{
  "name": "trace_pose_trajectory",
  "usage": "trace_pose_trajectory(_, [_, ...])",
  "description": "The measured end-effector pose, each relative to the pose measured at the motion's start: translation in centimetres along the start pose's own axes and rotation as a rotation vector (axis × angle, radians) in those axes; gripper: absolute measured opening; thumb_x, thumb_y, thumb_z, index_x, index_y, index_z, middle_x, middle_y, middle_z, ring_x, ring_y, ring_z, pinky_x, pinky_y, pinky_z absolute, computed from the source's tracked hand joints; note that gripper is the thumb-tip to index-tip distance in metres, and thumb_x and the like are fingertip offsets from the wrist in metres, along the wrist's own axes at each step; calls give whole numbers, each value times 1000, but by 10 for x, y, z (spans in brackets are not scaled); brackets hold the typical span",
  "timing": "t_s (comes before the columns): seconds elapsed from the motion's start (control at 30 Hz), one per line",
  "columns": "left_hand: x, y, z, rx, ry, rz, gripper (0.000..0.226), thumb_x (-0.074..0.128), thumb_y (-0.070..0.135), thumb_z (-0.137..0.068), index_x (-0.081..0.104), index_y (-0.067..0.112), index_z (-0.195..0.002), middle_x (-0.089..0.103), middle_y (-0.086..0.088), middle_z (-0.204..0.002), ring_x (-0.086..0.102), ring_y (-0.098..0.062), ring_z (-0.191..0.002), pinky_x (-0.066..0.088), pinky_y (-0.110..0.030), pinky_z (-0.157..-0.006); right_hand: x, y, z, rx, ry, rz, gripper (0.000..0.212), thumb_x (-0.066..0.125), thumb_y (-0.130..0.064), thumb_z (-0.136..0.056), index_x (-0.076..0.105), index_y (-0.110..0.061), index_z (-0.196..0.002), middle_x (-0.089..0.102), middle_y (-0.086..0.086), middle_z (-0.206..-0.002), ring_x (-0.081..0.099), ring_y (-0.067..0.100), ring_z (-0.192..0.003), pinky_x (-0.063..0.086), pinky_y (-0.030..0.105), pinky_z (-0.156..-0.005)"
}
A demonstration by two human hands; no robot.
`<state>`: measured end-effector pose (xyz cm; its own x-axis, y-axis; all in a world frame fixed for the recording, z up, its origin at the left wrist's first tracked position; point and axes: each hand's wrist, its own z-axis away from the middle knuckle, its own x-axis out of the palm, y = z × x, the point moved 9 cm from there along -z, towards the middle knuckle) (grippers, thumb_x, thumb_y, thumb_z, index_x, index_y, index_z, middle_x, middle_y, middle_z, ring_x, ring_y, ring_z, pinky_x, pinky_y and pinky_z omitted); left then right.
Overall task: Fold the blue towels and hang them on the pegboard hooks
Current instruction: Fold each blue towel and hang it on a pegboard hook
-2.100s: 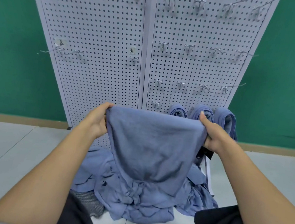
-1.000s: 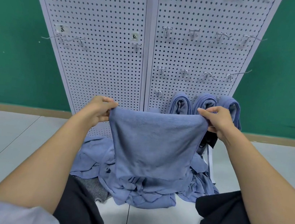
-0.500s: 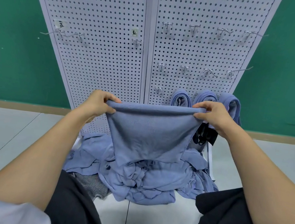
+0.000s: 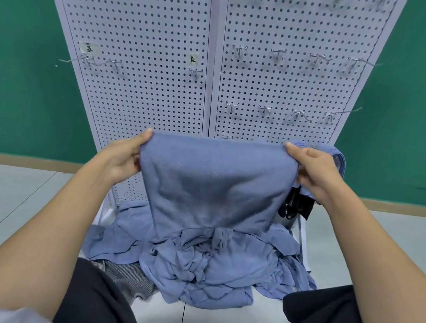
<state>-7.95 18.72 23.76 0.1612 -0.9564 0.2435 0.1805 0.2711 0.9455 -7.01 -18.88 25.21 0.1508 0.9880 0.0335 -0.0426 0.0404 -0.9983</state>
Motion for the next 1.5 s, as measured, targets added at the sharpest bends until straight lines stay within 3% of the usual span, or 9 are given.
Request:
trace_pose_trajectory(0.1, [5, -15, 1, -98, 50, 123, 15, 58, 22, -94, 58, 12, -83, 60, 4, -44, 60, -5, -49, 49, -22, -61, 7, 16, -2, 128, 41, -52, 22, 74, -20, -83, 57, -11, -69, 62, -1, -54, 57, 14, -55, 52, 25, -56])
trace_pose_trajectory(0.2, [12, -15, -1, -69, 98, 173, 6, 59, 12, -93, 60, 8, -88, 70, -3, -67, 67, -10, -58, 54, -22, -52, 25, 15, 2, 171, 8, -131, 10, 69, -9, -86, 62, -7, -80, 65, 0, -53, 62, 8, -48, 55, 21, -52])
trace_pose_trajectory(0.33, [48, -10, 4, 64, 56, -17, 5, 63, 9, -90, 65, 6, -86, 71, -9, -85, 70, -18, -72, 58, -28, -71, 59, -4, 16, 57, -70, -65, 8, 67, -5, -87, 61, -7, -82, 55, 3, -64, 55, 8, -52, 58, 22, -58])
trace_pose_trajectory(0.93, [114, -7, 26, 255, -149, -297, 13, 66, 12, -89, 69, 7, -100, 67, 13, -64, 61, 3, -59, 48, -15, -63, 115, -16, 41, -78, -282, -5, 19, 53, 4, -90, 65, -7, -100, 69, 12, -96, 66, 15, -83, 57, 21, -76])
trace_pose_trajectory(1.03, [114, -4, 26, 259, -172, -309, 11, 58, 11, -93, 69, 11, -93, 60, 16, -57, 54, 0, -57, 47, -17, -64, 93, -36, 31, -311, -166, 354, 29, 59, 1, -86, 62, -21, -104, 62, -1, -109, 55, 11, -99, 49, 24, -88])
trace_pose_trajectory(1.13, [119, -2, 28, 265, -272, -331, 15, 54, 12, -94, 68, 17, -91, 60, 15, -61, 51, -3, -61, 44, -18, -64, 90, -31, 28, -399, -264, 759, 53, 73, -26, -82, 50, -30, -129, 44, -16, -124, 31, 7, -123, 28, 28, -101])
trace_pose_trajectory(1.2, [121, -3, 29, 257, -333, -341, 17, 52, 11, -95, 66, 20, -89, 62, 13, -65, 53, -3, -63, 44, -19, -65, 92, -14, 24, -308, -368, 828, 44, 77, -33, -77, 58, -26, -116, 53, -11, -112, 41, 8, -112, 34, 25, -91])
trace_pose_trajectory(1.3, [107, -4, 20, 226, -293, -344, 16, 52, 11, -96, 66, 18, -90, 60, 7, -70, 53, -7, -65, 47, -23, -69, 87, -14, 19, -320, -319, 762, 30, 77, -29, -79, 53, -14, -67, 46, -5, -61, 41, 8, -58, 31, 21, -55])
trace_pose_trajectory(1.5, [98, -17, 8, 171, -232, -356, 12, 48, 10, -99, 59, 10, -96, 55, 0, -75, 55, -12, -72, 53, -31, -83, 77, -22, 13, -372, -233, 617, 19, 74, -25, -82, 64, -9, -76, 56, 1, -68, 49, 8, -62, 38, 23, -59])
